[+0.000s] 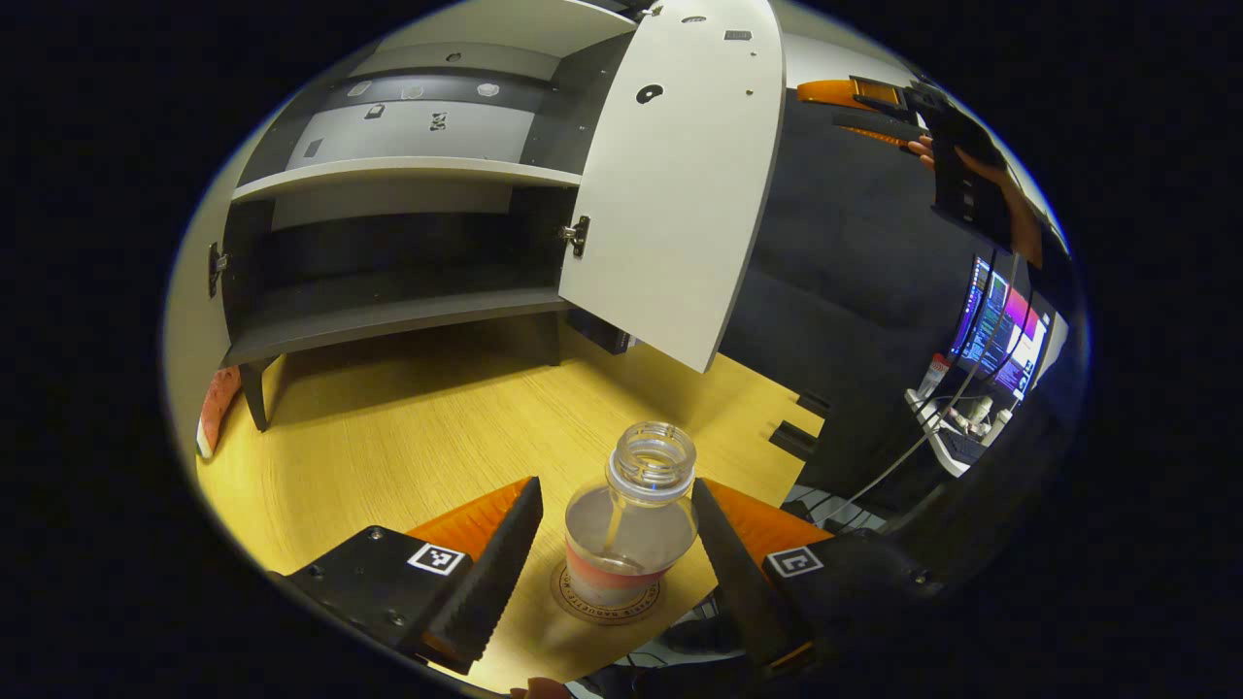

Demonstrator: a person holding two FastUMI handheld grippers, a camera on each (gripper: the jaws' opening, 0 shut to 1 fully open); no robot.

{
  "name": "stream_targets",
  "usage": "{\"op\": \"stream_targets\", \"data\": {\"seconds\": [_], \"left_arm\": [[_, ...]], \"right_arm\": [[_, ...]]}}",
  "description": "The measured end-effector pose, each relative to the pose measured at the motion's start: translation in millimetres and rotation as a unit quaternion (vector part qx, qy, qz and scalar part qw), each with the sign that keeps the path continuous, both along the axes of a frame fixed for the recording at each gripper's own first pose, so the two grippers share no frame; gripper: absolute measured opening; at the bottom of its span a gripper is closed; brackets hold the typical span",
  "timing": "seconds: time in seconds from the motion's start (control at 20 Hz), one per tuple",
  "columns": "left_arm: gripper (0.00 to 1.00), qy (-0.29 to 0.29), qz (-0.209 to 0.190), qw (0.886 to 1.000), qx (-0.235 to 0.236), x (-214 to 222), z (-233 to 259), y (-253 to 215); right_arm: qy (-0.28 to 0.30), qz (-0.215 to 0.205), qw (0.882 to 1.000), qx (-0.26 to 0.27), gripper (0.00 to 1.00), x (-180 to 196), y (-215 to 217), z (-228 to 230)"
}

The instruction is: Grasp the bottle in the cabinet with the left hand and place it on the coaster, then close the right door with the right hand and the left door with the left hand.

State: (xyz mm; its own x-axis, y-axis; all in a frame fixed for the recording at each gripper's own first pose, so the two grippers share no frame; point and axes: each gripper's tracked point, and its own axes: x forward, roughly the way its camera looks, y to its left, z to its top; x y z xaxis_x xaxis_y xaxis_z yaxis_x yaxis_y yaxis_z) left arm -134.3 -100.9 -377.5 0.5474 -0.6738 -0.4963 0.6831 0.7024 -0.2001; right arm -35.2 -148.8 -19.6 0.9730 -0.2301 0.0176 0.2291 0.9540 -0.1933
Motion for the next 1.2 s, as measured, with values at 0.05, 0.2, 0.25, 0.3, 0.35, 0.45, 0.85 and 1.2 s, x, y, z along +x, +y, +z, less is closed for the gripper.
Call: {"op": "stream_targets", "data": {"seconds": [0.05,0.2,0.25,0.3,0.35,0.45,0.85,1.2], "left_arm": [[0.97,0.000,0.000,1.000,0.000,-1.0,1.9,-0.3],[0.97,0.000,-0.006,1.000,-0.011,-3.3,13.7,-5.1],[0.97,-0.001,-0.007,1.000,-0.012,-4.0,19.3,-6.3],[0.97,-0.002,-0.011,1.000,-0.016,-5.4,25.8,-8.2],[0.97,-0.007,-0.016,1.000,-0.024,-6.0,35.0,-11.8],[0.97,-0.020,-0.022,0.999,-0.042,-4.0,57.3,-18.8],[0.96,-0.120,0.013,0.990,-0.072,38.7,152.5,-23.0],[0.96,-0.221,0.086,0.970,-0.050,90.5,234.2,-1.4]], "right_arm": [[0.002,-0.001,1.000,0.001,0.96,0.8,-0.8,-1.2],[0.004,-0.001,1.000,0.007,0.96,0.5,-0.9,-4.0],[0.005,0.000,1.000,0.009,0.96,0.9,-1.9,-5.5],[0.007,0.000,1.000,0.011,0.96,1.4,-1.4,-6.7],[0.009,0.001,1.000,0.012,0.96,2.0,-1.0,-8.1],[0.011,0.002,1.000,0.013,0.94,3.5,-0.5,-9.4],[0.009,0.008,1.000,0.013,0.94,9.5,1.4,-9.8],[0.003,0.010,1.000,0.012,0.96,13.9,-2.9,-8.8]]}}
